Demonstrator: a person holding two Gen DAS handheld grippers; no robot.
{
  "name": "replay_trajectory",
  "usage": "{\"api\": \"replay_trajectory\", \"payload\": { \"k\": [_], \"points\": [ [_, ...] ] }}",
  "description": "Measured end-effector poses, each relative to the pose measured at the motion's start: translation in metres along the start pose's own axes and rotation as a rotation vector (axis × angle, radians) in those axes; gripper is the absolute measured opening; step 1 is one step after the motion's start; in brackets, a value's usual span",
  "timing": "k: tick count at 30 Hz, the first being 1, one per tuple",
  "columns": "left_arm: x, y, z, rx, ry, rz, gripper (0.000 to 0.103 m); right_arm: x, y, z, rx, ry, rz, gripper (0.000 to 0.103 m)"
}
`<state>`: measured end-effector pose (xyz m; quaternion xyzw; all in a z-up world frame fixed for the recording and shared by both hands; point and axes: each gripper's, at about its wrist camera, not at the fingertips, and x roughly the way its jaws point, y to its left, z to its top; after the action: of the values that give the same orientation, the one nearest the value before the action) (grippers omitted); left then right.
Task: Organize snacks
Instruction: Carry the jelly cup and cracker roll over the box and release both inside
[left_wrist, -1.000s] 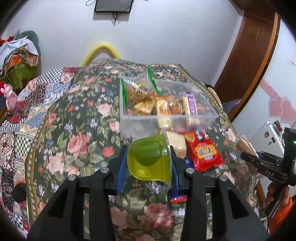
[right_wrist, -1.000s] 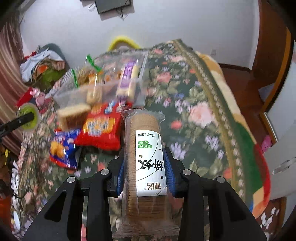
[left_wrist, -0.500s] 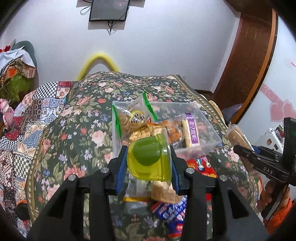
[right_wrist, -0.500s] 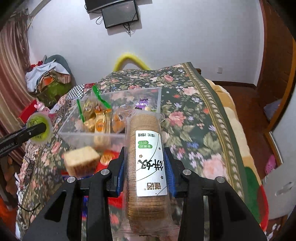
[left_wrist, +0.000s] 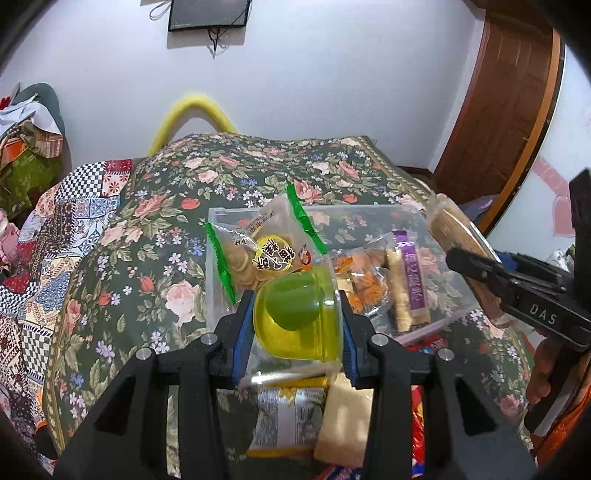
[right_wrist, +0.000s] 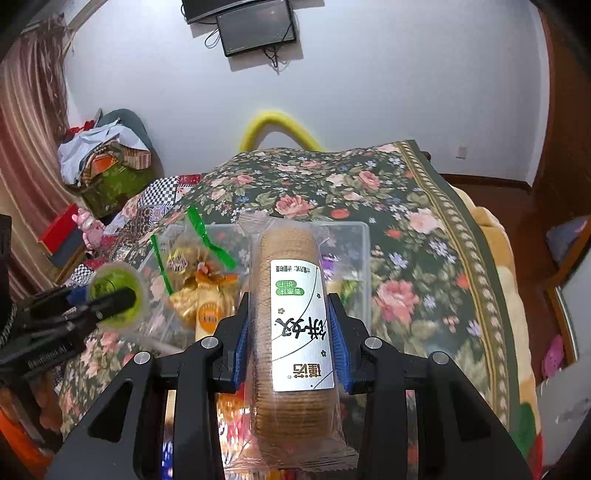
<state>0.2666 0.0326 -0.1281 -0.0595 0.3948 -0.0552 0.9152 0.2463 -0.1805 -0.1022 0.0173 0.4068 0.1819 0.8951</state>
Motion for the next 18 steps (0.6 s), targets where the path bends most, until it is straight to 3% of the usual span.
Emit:
{"api": "replay_trajectory", "payload": {
  "k": [9, 18],
  "points": [
    [0.035, 0.003, -0.001, -0.014, 0.035, -0.005, 0.04, 0.041, 0.005, 0.009, -0.02, 0.065, 0.007, 0.034],
    [0.051, 0.0, -0.011, 0.003, 0.065, 0.021, 0.04, 0.055, 0.007, 0.002, -0.033, 0.095, 0.002, 0.034]
  ]
}}
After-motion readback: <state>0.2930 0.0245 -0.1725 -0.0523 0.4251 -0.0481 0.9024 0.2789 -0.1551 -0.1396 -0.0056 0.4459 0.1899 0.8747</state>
